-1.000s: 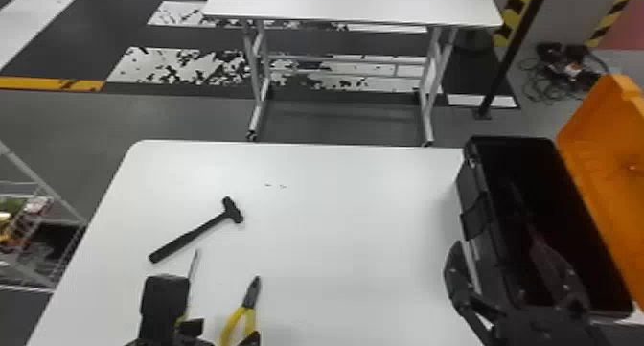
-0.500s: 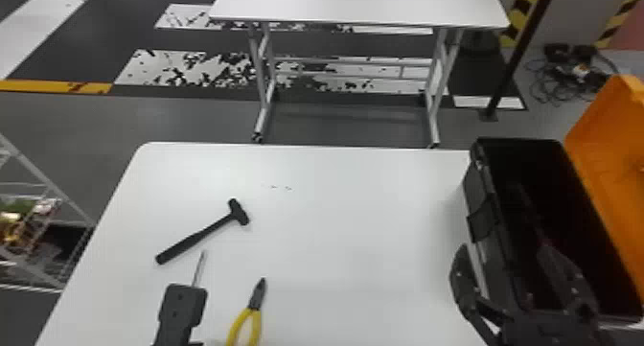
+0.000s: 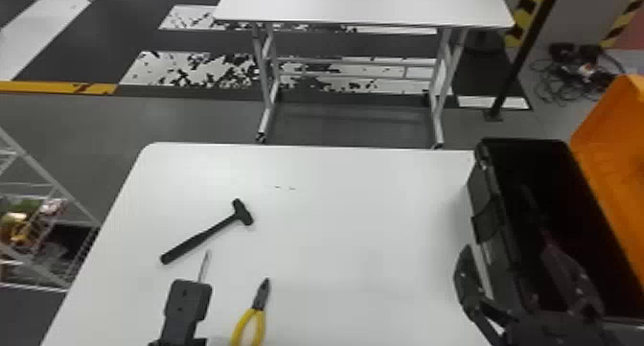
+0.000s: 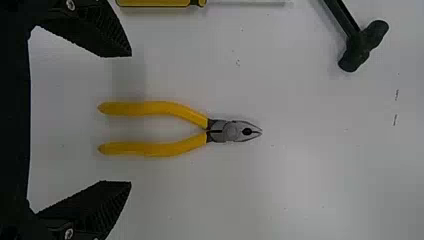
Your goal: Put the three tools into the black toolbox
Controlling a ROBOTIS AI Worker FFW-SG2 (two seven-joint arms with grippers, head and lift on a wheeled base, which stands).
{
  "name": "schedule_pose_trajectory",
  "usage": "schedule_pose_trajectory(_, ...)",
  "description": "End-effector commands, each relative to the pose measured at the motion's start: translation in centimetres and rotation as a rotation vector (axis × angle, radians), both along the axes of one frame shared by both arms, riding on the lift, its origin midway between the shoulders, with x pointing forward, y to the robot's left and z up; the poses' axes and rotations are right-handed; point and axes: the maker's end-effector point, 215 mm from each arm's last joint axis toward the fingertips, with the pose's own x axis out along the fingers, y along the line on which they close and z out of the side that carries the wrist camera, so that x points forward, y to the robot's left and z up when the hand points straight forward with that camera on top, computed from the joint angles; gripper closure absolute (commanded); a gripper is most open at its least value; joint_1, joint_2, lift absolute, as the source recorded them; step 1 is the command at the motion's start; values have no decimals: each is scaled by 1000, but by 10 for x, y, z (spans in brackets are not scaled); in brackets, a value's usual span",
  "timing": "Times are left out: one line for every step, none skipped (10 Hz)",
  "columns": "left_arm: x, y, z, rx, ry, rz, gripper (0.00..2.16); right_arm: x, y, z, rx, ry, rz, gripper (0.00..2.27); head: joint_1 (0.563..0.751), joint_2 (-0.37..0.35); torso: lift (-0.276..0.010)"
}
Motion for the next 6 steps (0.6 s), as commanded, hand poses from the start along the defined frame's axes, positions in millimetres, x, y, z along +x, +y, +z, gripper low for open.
schedule_pose_trajectory(2, -1, -1, 0, 4, 2, 80, 1, 0, -1, -5, 2, 5, 107, 695, 54, -51)
schedule_pose_trajectory(-2, -2, -3, 20, 22, -8, 80, 1, -1, -1, -6, 3, 5, 107, 695, 54, -51)
schedule_pose_trajectory(-4, 0, -5, 74, 33, -20, 80, 2, -1, -1, -8, 3, 8, 107, 695, 52, -51)
schedule_pose_trajectory(-8, 2, -7, 122, 60, -34, 83, 2, -1, -2, -6, 6, 10, 107, 695, 57, -51)
schedule_pose_trajectory(-11, 4, -8, 166, 86, -45, 87, 3, -3, -2, -5, 5, 8, 107, 695, 62, -51)
schedule_pose_trajectory(-10, 3, -7, 166, 90, -45, 87, 3, -4, -2, -7, 4, 7, 107, 695, 63, -51)
